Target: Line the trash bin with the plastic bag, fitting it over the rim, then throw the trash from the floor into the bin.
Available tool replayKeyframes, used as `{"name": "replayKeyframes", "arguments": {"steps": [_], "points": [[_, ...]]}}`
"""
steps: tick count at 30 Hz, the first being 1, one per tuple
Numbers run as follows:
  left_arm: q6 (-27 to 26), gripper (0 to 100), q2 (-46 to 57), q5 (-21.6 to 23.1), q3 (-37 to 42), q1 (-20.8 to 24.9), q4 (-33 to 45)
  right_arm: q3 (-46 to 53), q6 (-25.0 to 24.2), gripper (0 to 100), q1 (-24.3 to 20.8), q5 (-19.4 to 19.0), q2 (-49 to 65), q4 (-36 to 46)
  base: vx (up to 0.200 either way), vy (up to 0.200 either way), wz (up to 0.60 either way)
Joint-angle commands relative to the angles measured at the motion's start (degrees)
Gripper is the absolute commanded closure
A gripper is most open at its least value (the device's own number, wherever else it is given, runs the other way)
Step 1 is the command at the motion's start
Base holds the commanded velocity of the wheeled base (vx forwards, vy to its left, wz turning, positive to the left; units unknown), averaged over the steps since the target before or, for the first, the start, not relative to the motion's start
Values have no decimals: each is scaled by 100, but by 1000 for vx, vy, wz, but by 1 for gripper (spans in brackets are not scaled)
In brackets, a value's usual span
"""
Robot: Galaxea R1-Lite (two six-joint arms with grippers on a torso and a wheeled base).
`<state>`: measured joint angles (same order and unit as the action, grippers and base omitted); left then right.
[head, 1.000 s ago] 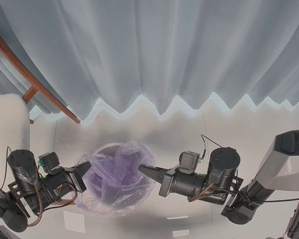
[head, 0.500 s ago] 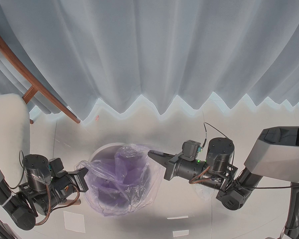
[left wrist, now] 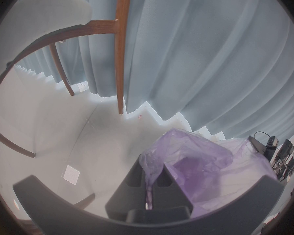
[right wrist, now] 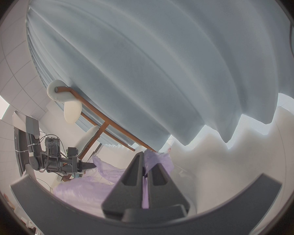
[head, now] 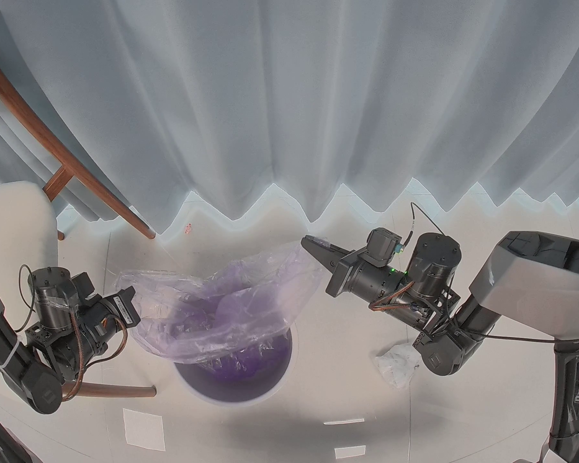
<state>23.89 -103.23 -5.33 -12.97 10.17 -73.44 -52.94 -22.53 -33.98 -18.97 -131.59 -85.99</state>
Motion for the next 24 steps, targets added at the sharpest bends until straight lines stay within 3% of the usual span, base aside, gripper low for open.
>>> {"name": "replayKeyframes", "arguments": {"steps": [1,10,19,24], "points": [[10,100,-22,-3,-30,-111,14,-41,-15,100,31,-2,-69,-93,0,0,0],[-25,100,-663,76,-188,-744,-83,3,-15,100,269,-10,-438,-234,0,0,0],[-43,100,-1287,58,-215,-771,-118,21,29,100,365,-10,-957,-392,0,0,0],[-60,100,-1815,49,-171,-779,-584,135,29,100,357,-10,-1062,-392,0,0,0]]}}
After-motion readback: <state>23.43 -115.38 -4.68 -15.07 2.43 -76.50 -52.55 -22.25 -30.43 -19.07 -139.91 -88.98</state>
